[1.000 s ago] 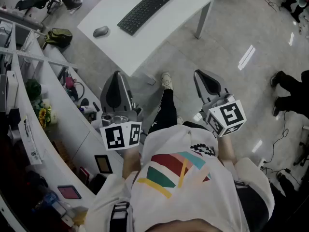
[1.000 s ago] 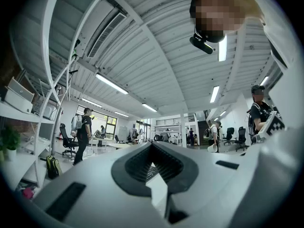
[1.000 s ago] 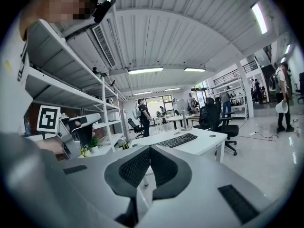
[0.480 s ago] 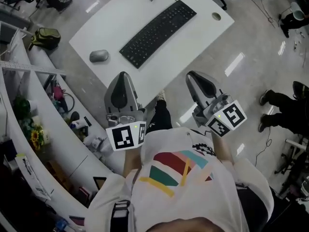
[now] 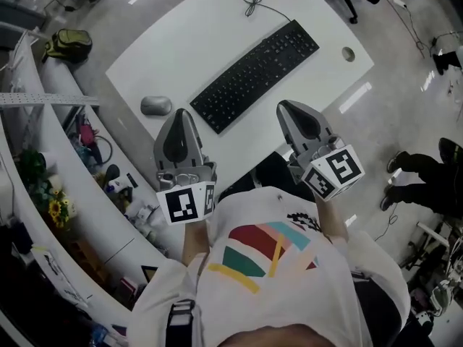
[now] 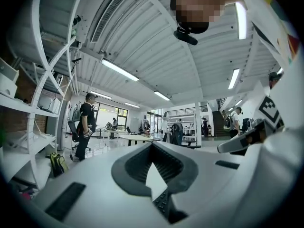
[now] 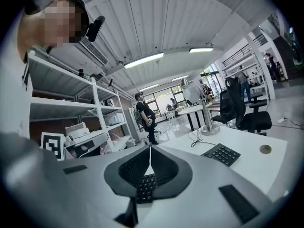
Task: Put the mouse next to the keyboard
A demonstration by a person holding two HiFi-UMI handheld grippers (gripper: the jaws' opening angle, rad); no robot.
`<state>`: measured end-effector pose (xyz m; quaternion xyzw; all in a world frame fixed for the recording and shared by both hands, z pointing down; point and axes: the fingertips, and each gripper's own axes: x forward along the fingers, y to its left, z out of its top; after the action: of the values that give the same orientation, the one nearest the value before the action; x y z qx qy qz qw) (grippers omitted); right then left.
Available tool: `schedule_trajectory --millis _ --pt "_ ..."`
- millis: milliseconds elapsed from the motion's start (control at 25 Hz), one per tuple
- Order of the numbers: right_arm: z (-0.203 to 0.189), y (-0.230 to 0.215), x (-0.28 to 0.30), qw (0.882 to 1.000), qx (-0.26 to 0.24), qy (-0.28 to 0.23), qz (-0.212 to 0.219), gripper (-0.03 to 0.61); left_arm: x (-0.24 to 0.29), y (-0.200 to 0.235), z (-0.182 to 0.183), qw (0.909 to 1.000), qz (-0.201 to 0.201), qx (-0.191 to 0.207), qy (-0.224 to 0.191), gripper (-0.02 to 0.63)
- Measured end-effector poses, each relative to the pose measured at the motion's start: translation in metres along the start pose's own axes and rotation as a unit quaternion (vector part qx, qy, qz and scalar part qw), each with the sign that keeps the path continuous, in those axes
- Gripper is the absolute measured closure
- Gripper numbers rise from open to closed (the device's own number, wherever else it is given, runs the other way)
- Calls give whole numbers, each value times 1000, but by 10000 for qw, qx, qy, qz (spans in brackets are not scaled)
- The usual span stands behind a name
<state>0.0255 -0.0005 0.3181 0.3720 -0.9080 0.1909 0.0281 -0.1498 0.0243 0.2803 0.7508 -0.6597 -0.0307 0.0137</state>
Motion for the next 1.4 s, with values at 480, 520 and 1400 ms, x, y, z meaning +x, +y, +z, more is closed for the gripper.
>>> schedule_trajectory --millis 480,520,1400 --pt "2 10 52 9923 -292 626 1031 565 -13 10 6 9967 804 -77 7 571" --pt "2 16 61 9894 -436 682 1209 565 -15 14 5 9952 973 -103 17 571" --pt "-199 189 282 8513 -2534 3310 3185 207 -148 113 -51 9311 3580 -672 209 571"
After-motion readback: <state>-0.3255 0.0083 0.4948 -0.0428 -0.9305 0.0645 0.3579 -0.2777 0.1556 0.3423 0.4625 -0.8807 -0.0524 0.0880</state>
